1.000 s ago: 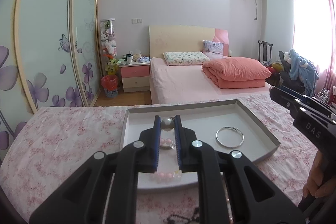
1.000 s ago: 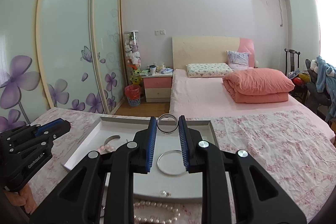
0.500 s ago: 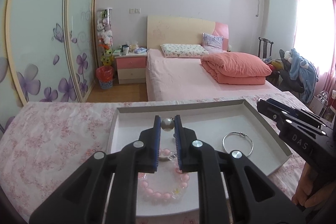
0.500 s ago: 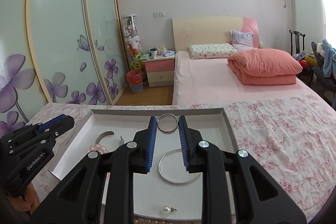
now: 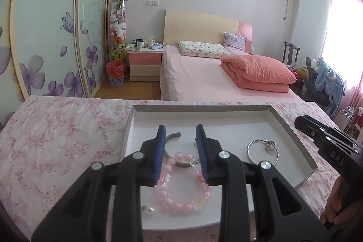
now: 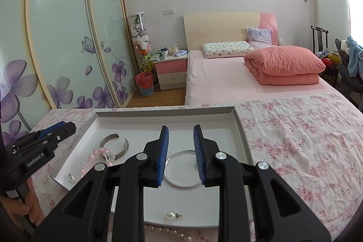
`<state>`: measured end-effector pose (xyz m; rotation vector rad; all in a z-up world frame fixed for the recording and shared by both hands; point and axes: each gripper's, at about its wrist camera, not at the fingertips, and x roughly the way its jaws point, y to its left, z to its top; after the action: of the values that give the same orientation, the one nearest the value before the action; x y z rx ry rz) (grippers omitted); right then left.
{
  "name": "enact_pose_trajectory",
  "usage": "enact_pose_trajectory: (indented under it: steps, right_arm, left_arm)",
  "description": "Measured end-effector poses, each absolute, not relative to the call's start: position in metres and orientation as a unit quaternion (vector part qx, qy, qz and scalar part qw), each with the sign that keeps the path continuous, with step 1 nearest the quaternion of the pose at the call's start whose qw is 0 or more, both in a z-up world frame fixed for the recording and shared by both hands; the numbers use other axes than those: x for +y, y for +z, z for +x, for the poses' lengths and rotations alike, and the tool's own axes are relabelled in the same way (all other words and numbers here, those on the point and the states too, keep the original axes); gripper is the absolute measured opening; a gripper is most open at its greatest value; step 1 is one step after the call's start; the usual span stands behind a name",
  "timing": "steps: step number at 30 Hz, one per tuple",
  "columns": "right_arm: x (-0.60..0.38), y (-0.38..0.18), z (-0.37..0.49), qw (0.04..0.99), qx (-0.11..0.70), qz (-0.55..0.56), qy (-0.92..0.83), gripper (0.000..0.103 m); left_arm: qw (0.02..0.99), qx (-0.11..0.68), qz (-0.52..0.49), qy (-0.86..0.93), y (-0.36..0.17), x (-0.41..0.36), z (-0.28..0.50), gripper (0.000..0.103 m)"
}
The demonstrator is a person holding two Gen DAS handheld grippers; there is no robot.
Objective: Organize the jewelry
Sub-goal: 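Open both tools to drop the ring and earring into the tray, then grasp the dark red bead strand with the right tool while the left tool reaches the black bead bracelet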
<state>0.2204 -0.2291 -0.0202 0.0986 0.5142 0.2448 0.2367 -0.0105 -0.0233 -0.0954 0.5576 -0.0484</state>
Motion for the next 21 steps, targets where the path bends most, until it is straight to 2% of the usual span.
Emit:
enact_pose_trajectory:
  steps: [13,21]
  right_arm:
    - [-0.253,-0.026,0.198,0.955,0.270,0.046,0.111,0.024]
    - [-0.265,-0.052,0.172,0.935,0.328,0.044,0.129,0.024]
  left_arm:
    - [0.956,0.280,-0.081,-0.009,-0.015,0.022,0.213,0.032]
    - [0.952,0.297,-0.073,-0.008,-0.027,0.025,0.186,0.033]
